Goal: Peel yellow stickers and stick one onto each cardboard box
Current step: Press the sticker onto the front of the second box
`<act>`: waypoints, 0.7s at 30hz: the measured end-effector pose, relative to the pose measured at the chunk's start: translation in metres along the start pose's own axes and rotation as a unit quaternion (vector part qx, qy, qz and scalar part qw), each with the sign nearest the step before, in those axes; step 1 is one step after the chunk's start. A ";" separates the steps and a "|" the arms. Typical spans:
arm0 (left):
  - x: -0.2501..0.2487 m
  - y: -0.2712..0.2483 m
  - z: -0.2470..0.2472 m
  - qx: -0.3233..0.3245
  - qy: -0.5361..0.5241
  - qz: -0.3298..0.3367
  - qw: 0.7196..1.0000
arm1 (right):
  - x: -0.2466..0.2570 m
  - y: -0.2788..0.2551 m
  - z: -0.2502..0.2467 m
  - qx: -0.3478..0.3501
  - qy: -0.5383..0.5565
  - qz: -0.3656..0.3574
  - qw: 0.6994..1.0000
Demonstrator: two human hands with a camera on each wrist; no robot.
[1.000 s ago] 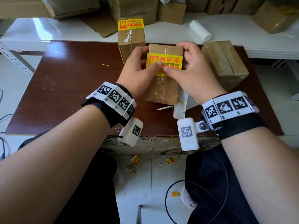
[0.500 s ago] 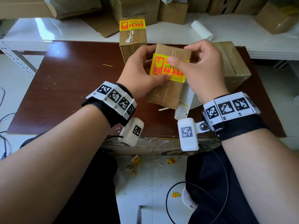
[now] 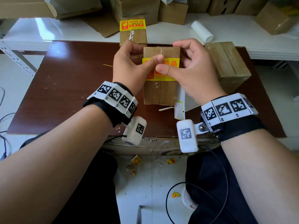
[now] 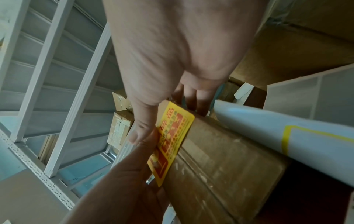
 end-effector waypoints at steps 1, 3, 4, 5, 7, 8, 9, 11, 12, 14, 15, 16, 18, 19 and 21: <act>0.000 0.001 -0.001 -0.004 0.002 -0.002 1.000 | 0.000 -0.001 0.000 0.005 -0.007 -0.001 1.000; -0.002 0.002 -0.004 -0.014 0.008 -0.002 1.000 | 0.001 -0.002 0.000 0.009 -0.026 -0.005 1.000; -0.002 0.002 -0.004 -0.017 0.008 -0.003 1.000 | 0.000 -0.002 0.000 0.010 -0.033 -0.007 0.999; -0.003 0.003 -0.004 -0.017 0.004 -0.005 1.000 | -0.001 -0.002 0.000 0.010 -0.037 -0.007 0.999; 0.000 0.003 -0.001 -0.006 -0.001 -0.010 1.000 | -0.003 0.000 -0.001 0.004 -0.035 -0.007 0.999; 0.000 0.003 0.002 0.007 -0.002 -0.011 1.000 | -0.005 0.002 -0.002 0.000 -0.028 -0.004 1.000; -0.001 0.001 0.006 0.024 -0.004 -0.011 1.000 | -0.007 0.004 -0.003 -0.005 -0.019 0.001 1.000; -0.004 -0.002 0.014 0.058 0.001 -0.001 0.998 | -0.009 0.007 -0.007 -0.021 -0.009 0.007 1.000; -0.005 -0.003 0.016 0.071 0.007 0.005 0.997 | -0.010 0.009 -0.009 -0.032 -0.009 0.007 0.999; -0.003 -0.003 0.019 0.089 0.011 0.015 0.996 | -0.011 0.010 -0.012 -0.045 -0.006 0.009 0.999; -0.001 -0.002 0.020 0.095 0.012 0.020 0.995 | -0.011 0.010 -0.009 -0.039 0.001 0.015 0.999; 0.001 -0.001 0.021 0.098 0.016 0.024 0.995 | -0.011 0.008 -0.006 -0.026 0.005 0.017 0.999; 0.002 -0.001 0.021 0.100 0.029 0.036 0.994 | -0.010 0.005 -0.001 -0.014 -0.007 0.011 1.000; 0.002 -0.001 0.021 0.098 0.034 0.041 0.994 | -0.010 0.005 0.000 -0.014 -0.017 0.008 1.000; 0.005 0.000 0.021 0.091 0.025 0.038 0.995 | -0.012 0.006 -0.001 -0.013 -0.007 0.012 1.000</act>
Point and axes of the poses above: each hand's wrist, its own y-axis towards the middle knuckle, its own z-axis out of the palm, x = y × z, the point moved 9 cm from there along y, towards the middle knuckle, and after that the axes turned 7 degrees about z, right-handed, at the moved point
